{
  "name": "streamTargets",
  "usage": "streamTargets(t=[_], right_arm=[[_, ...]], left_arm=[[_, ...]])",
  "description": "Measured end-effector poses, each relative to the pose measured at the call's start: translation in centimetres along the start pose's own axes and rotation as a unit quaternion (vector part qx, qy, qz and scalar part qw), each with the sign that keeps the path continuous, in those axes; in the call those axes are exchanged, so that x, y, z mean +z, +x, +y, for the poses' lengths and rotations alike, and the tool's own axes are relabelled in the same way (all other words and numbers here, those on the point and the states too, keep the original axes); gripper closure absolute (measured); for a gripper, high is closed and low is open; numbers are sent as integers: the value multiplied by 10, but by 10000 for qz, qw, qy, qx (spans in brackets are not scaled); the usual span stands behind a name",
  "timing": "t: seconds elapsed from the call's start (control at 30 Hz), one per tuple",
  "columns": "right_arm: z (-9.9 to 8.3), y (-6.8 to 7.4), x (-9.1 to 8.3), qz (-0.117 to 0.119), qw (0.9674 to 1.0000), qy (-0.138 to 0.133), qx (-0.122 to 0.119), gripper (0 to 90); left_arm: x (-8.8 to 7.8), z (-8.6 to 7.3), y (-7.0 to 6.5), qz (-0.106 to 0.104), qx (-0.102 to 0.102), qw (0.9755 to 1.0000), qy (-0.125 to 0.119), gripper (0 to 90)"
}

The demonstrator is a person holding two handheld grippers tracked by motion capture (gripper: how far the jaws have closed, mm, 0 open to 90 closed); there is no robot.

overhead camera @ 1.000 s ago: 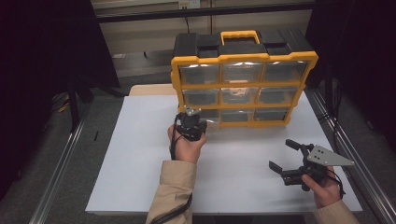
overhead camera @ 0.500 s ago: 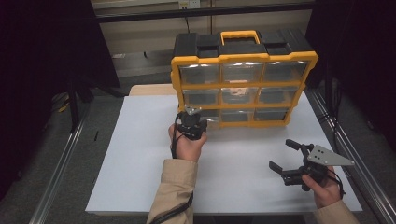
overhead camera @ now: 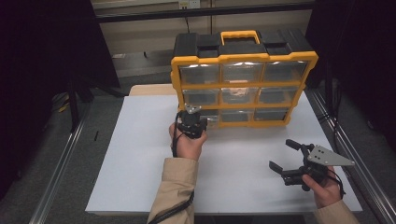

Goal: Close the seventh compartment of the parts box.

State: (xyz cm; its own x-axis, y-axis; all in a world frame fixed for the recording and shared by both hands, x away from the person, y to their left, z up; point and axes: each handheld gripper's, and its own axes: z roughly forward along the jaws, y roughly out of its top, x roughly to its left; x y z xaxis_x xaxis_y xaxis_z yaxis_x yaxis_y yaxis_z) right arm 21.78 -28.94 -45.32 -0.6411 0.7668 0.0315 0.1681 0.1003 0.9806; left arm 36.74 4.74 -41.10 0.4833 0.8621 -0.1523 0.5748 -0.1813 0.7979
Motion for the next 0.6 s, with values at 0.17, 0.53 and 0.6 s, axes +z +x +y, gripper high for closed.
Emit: streamTargets(t=[0.17, 0.53, 0.6], right_arm=[[0, 0, 0, -20, 10000, -3, -17, 6], [0, -1, 0, -9, 10000, -21, -24, 6], [0, 0, 0, -1, 10000, -43, -2, 6]], left_arm=[[1, 0, 1, 0, 11, 10000, -27, 900], [4, 1, 1, 57, 12, 10000, -54, 900], [4, 1, 2, 47, -2, 10000, -62, 900]])
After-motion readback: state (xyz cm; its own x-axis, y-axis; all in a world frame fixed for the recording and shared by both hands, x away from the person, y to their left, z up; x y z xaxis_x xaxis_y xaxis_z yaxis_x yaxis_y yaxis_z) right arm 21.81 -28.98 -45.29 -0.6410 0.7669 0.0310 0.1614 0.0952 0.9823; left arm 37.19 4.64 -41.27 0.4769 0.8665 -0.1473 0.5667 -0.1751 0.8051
